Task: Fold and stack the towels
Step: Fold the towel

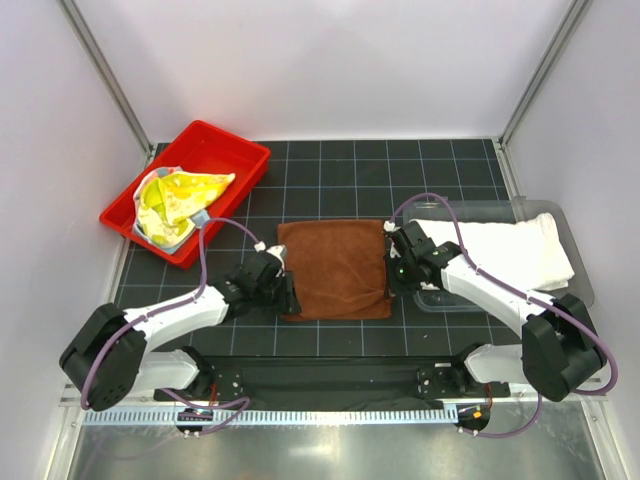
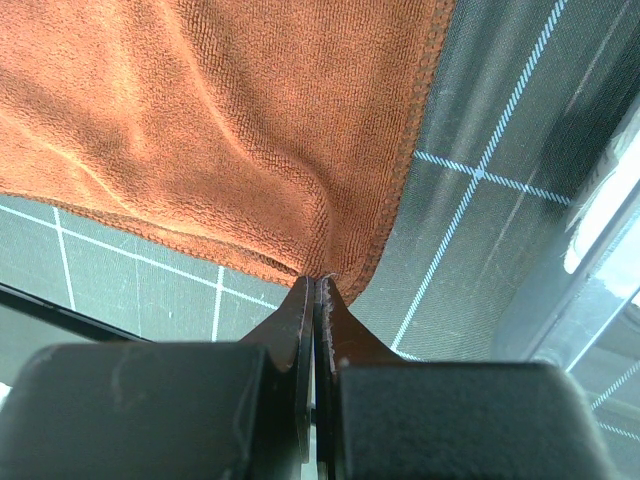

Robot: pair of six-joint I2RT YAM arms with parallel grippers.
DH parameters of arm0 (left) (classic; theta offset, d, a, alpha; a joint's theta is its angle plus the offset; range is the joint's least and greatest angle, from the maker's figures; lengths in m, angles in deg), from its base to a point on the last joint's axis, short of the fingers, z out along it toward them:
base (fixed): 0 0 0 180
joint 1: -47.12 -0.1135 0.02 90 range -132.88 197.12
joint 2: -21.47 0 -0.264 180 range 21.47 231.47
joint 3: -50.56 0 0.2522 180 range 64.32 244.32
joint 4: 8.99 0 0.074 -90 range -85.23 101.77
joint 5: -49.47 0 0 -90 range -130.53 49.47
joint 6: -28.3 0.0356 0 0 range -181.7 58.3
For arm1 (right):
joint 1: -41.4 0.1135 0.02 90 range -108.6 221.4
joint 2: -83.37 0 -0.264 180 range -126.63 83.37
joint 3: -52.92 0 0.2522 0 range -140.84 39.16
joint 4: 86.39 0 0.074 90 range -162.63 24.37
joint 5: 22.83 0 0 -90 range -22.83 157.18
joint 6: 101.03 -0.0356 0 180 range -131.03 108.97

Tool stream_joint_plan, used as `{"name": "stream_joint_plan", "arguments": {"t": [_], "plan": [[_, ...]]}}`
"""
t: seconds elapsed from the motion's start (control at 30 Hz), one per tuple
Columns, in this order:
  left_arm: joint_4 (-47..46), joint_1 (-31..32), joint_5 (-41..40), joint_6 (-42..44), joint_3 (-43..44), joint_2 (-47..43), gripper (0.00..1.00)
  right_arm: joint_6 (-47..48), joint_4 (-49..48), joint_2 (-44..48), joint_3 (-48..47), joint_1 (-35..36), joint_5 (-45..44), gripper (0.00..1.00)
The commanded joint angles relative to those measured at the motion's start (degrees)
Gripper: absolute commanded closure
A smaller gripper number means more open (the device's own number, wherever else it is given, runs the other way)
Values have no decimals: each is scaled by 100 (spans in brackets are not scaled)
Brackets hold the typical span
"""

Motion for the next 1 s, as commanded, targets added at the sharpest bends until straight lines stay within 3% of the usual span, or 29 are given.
{"name": "stream_joint_plan", "arguments": {"t": [0.0,0.47,0.6,0.67,0.97], "plan": [[-265,45,96,-123,48,-135,62,49,-73,171,-46,33,-81,98],[17,45,-88,-237,57,-188,66,40,-73,188,-37,33,-81,98],[87,54,-106,-272,83,-91,85,40,-64,215,-37,33,-73,98],[332,54,-254,-299,162,-117,99,40,-29,215,-72,33,-81,98],[2159,54,-1072,-193,1094,-521,100,-56,586,241,-635,42,-20,98]]}}
